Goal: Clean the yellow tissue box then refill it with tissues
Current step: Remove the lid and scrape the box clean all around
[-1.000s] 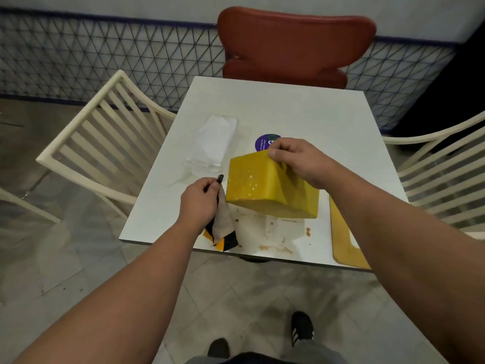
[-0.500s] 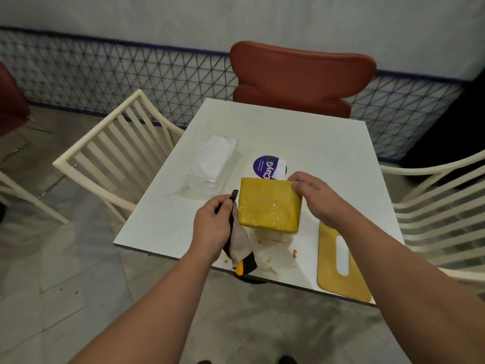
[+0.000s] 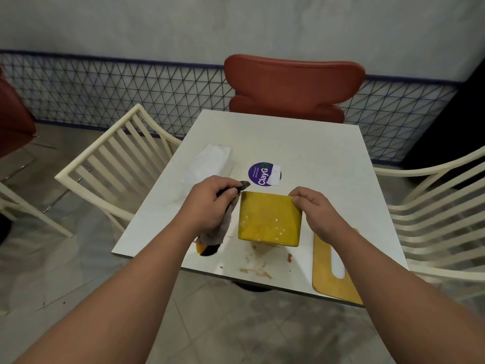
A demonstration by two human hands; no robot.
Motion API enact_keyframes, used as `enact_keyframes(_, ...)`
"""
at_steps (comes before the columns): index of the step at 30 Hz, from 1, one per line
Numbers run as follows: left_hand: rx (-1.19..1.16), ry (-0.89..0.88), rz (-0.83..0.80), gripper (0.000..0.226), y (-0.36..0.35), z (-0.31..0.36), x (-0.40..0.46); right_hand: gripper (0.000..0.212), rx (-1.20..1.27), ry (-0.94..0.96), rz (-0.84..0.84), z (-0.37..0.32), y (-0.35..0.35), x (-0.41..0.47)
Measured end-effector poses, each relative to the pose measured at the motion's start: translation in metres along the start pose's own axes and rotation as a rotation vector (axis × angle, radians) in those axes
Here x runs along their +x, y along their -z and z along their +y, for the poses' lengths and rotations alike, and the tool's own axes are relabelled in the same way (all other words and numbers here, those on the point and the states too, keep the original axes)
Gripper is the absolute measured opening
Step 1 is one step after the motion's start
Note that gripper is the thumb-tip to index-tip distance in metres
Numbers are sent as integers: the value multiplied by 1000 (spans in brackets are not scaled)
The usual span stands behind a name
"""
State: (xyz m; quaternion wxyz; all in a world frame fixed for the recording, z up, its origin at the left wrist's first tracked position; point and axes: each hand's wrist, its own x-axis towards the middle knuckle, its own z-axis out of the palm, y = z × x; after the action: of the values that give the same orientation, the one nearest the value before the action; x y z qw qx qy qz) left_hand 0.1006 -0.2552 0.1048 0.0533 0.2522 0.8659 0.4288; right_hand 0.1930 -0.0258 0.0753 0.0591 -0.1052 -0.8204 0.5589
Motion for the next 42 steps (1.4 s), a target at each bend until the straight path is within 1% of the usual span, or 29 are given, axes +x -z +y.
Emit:
enact_keyframes(2, 181, -110, -99, 26, 2, 1, 10, 25, 4, 2, -16, -1, 0, -1)
enact_keyframes(4, 273, -157, -148, 25, 1, 1, 16, 25, 16, -5, -23, -2, -1, -1)
enact_keyframes(7, 363, -198, -172, 24, -7, 9, 20, 24, 39, -34, -10, -1, 0, 1)
enact_keyframes(10, 497, -285, -206, 27, -18, 23, 25, 24, 34, -39, -20, -1, 3, 4)
enact_keyframes(12, 544, -324, -222, 28, -16, 25, 27, 23, 31, -42, -26, -2, 3, 6)
enact_keyframes(17, 583, -339, -189, 29, -2, 13, 30, 25, 73, -39, -46, -1, 1, 9)
enact_keyframes(21, 653, -435, -236, 30, -29, 34, 32, 23, 70, -39, -52, -1, 2, 10)
enact_keyframes(23, 659, -463, -238, 29, -31, 39, 34, 23, 71, -41, -52, -1, 5, 10)
enact_keyframes(28, 635, -414, -214, 31, -9, 19, 35, 22, 75, -46, -66, 0, 5, 10)
enact_keyframes(30, 646, -438, -209, 30, -17, 25, 35, 23, 67, -47, -63, -1, 4, 11)
enact_keyframes(34, 669, -512, -254, 31, -46, 50, 37, 23, 67, -45, -73, -2, 5, 11)
enact_keyframes(36, 652, -494, -254, 30, -41, 47, 39, 23, 52, -43, -65, -1, 7, 11)
enact_keyframes(39, 592, -423, -241, 27, -17, 28, 39, 22, 48, -45, -49, 0, 6, 10)
enact_keyframes(42, 594, -430, -231, 28, -11, 19, 37, 22, 58, -47, -41, 0, 4, 11)
